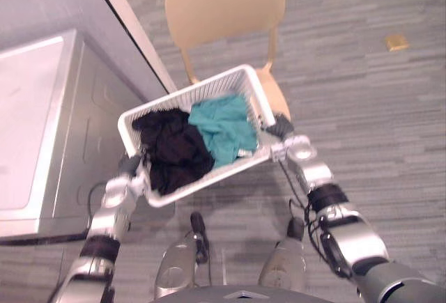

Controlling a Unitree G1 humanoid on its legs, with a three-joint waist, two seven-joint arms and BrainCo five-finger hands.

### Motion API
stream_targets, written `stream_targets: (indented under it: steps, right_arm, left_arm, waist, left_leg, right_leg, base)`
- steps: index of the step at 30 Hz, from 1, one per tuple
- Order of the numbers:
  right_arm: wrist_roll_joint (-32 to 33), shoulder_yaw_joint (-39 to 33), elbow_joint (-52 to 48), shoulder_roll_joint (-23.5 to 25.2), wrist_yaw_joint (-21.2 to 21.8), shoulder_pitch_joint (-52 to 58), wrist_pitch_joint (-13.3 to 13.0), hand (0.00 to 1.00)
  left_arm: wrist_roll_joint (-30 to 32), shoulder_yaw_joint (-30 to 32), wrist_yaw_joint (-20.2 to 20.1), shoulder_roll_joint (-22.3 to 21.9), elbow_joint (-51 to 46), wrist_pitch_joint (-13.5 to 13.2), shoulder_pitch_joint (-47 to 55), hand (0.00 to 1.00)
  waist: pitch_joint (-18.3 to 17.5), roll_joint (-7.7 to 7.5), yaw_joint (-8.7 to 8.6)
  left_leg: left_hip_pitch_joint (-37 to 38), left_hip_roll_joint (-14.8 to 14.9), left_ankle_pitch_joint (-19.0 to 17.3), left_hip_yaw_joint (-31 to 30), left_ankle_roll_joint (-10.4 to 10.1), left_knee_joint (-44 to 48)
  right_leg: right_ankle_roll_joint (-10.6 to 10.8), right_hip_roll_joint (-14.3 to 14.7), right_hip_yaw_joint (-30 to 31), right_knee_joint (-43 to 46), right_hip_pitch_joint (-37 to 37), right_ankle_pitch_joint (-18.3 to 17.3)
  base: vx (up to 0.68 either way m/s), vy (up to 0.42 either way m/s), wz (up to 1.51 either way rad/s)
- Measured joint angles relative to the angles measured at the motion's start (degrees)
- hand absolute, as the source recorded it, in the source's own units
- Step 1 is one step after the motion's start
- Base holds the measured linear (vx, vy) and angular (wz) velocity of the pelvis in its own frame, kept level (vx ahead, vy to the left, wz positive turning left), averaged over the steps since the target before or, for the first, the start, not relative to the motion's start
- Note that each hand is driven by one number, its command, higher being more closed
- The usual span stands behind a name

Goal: Pick up the laundry basket with both hands and put the clothes into the washing machine.

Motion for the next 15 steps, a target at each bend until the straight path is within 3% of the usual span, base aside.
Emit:
stream_targets:
  steps: [5,12,15]
  right_arm:
    - [3.56,-0.54,1.25,-3.12,-3.34,-9.98,0.38,1.00]
    - [3.83,-0.19,1.24,-4.66,-5.81,-21.69,2.86,1.00]
    - [4.08,0.36,1.21,-5.93,-6.57,-25.55,2.89,1.00]
  left_arm:
    - [-1.76,-1.98,1.79,1.80,6.01,-0.61,-13.49,1.00]
    - [-9.70,-2.86,4.74,2.35,18.21,-2.39,-28.64,1.00]
    - [-10.71,-2.63,5.52,2.81,19.35,-2.40,-32.82,1.00]
  waist:
    - [4.57,-1.72,-0.30]
    - [5.87,-3.20,-0.66]
    - [7.00,-4.12,-0.84]
  left_leg:
    - [-2.85,1.40,2.83,1.78,-0.27,-2.22]
    - [-9.49,6.05,2.88,6.19,-1.56,0.29]
    - [-11.35,7.61,3.69,9.17,-0.90,1.12]
  right_leg:
    - [-0.60,1.26,0.99,1.66,-5.87,0.87]
    - [-2.26,3.03,0.51,7.69,-16.27,-0.07]
    - [-2.37,3.12,0.12,9.22,-18.90,-0.12]
  base:
    - [-0.10,-0.059,-0.13]
    - [-0.03,-0.138,-0.19]
    - [-0.03,-0.097,0.01]
